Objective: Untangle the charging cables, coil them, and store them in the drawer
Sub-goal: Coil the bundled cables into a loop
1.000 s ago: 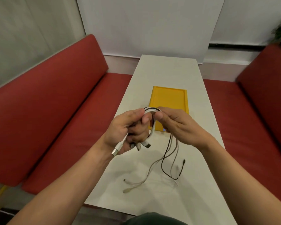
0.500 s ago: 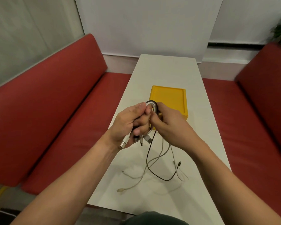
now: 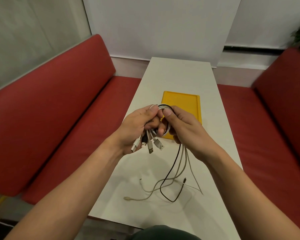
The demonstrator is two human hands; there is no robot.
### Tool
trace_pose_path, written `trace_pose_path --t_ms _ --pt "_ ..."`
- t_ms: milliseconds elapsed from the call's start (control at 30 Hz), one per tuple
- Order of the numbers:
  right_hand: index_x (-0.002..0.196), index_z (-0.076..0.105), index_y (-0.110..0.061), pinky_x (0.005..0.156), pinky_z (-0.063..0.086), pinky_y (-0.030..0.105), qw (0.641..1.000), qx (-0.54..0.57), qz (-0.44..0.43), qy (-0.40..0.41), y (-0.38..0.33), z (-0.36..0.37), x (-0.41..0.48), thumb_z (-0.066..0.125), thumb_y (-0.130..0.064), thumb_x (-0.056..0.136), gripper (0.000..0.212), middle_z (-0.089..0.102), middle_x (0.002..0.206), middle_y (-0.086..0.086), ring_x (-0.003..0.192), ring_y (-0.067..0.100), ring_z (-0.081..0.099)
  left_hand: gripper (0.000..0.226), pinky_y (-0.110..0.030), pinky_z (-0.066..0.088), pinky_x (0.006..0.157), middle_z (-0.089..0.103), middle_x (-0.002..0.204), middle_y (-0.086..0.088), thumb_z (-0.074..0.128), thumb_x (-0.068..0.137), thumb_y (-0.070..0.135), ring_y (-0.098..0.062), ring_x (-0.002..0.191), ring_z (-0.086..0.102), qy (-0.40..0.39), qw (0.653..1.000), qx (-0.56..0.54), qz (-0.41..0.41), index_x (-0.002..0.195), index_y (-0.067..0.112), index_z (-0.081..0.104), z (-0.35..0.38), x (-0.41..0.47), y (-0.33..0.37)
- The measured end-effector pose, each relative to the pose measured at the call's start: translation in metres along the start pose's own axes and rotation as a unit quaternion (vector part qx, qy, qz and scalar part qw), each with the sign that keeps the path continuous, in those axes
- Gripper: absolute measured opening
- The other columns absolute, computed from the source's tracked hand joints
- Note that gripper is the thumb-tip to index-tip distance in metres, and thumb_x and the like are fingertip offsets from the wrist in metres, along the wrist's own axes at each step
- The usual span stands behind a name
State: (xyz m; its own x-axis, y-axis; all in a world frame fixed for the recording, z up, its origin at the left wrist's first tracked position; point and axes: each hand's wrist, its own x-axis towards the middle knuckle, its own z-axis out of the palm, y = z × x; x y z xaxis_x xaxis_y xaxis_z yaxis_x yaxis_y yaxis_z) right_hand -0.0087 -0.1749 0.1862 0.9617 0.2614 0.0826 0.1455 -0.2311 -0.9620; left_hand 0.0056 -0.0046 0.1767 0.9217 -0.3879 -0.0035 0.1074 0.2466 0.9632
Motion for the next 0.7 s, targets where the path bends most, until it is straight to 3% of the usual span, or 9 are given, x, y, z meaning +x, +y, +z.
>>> trace_pose_path --t_ms 67,133,267,367,467,500,600,667,700 --pt "0.102 0.064 -0.018 0.056 0.037 0.015 1.000 -0.001 -0.004 0.007 -0.004 0.005 -0.001 0.042 -0.038 0.111 0.031 0.065 0.069 -0.003 0.058 0.000 0.050 0.035 -0.028 0.048 0.062 0.023 0.063 -0.010 0.036 0.112 0.029 -0.017 0.060 0.059 0.019 1.000 0.016 0.013 0.090 0.011 0.056 0.003 -0.002 0.000" --pt "0.093 0.061 -0.022 0.063 0.042 0.022 0.998 -0.020 -0.011 0.054 -0.004 0.011 0.001 0.042 -0.039 0.111 0.031 0.060 0.060 -0.009 0.060 0.002 0.054 0.032 -0.026 0.054 0.065 0.031 0.058 0.000 0.036 0.112 0.027 -0.017 0.060 0.062 0.044 0.998 0.018 0.029 0.093 0.009 0.055 0.010 -0.003 -0.001" --pt "0.085 0.056 -0.028 0.068 0.045 0.036 0.993 -0.049 -0.012 0.106 0.000 0.016 0.006 0.043 -0.045 0.109 0.032 0.055 0.064 -0.016 0.066 0.008 0.051 0.028 -0.028 0.054 0.068 0.050 0.052 0.009 0.037 0.112 0.024 -0.017 0.063 0.064 0.076 0.993 0.056 0.075 0.099 0.007 0.056 0.019 -0.004 -0.003" --pt "0.082 0.054 -0.032 0.063 0.038 0.033 0.995 -0.029 -0.009 0.098 -0.001 0.014 0.004 0.043 -0.047 0.108 0.032 0.052 0.063 -0.021 0.064 0.007 0.046 0.025 -0.038 0.053 0.070 0.052 0.055 0.010 0.043 0.111 0.028 -0.022 0.070 0.065 0.112 0.978 0.131 0.119 0.098 0.015 0.060 0.017 -0.006 -0.005" --pt "0.080 0.052 -0.031 0.062 0.036 0.032 0.994 -0.043 -0.009 0.095 -0.003 0.014 0.004 0.043 -0.047 0.109 0.034 0.050 0.061 -0.022 0.063 0.009 0.044 0.024 -0.052 0.052 0.051 0.055 0.059 0.010 0.048 0.108 0.039 -0.041 0.070 0.066 0.162 0.957 0.201 0.134 0.094 0.029 0.064 0.016 -0.009 -0.007" --pt "0.080 0.053 -0.029 0.061 0.036 0.033 0.995 -0.035 -0.007 0.091 -0.003 0.015 0.004 0.043 -0.047 0.108 0.035 0.050 0.062 -0.020 0.062 0.009 0.043 0.025 -0.048 0.051 0.046 0.054 0.058 0.010 0.048 0.108 0.039 -0.041 0.066 0.063 0.173 0.954 0.199 0.142 0.092 0.031 0.064 0.016 -0.010 -0.008" --pt "0.077 0.060 -0.033 0.055 0.032 0.026 0.997 0.041 0.011 0.063 -0.006 0.015 0.003 0.046 -0.044 0.108 0.037 0.048 0.065 -0.014 0.055 0.007 0.039 0.028 -0.027 0.043 0.052 0.045 0.057 0.012 0.046 0.109 0.036 -0.014 0.058 0.048 0.177 0.960 0.149 0.158 0.089 0.030 0.065 0.019 -0.008 -0.011" --pt "0.078 0.065 -0.034 0.051 0.030 0.022 0.995 0.093 0.034 0.031 -0.010 0.014 0.000 0.045 -0.044 0.108 0.038 0.052 0.066 -0.011 0.052 0.005 0.037 0.036 -0.022 0.038 0.055 0.037 0.058 0.010 0.043 0.111 0.032 -0.010 0.056 0.036 0.158 0.975 0.083 0.129 0.083 0.030 0.066 0.020 -0.006 -0.009" --pt "0.083 0.064 -0.025 0.051 0.028 0.022 0.993 0.108 0.042 0.018 -0.012 0.012 -0.002 0.043 -0.045 0.108 0.039 0.053 0.066 -0.011 0.052 0.006 0.035 0.038 -0.020 0.036 0.055 0.034 0.059 0.009 0.042 0.111 0.030 -0.010 0.056 0.031 0.145 0.982 0.053 0.111 0.082 0.028 0.065 0.019 -0.006 -0.007"
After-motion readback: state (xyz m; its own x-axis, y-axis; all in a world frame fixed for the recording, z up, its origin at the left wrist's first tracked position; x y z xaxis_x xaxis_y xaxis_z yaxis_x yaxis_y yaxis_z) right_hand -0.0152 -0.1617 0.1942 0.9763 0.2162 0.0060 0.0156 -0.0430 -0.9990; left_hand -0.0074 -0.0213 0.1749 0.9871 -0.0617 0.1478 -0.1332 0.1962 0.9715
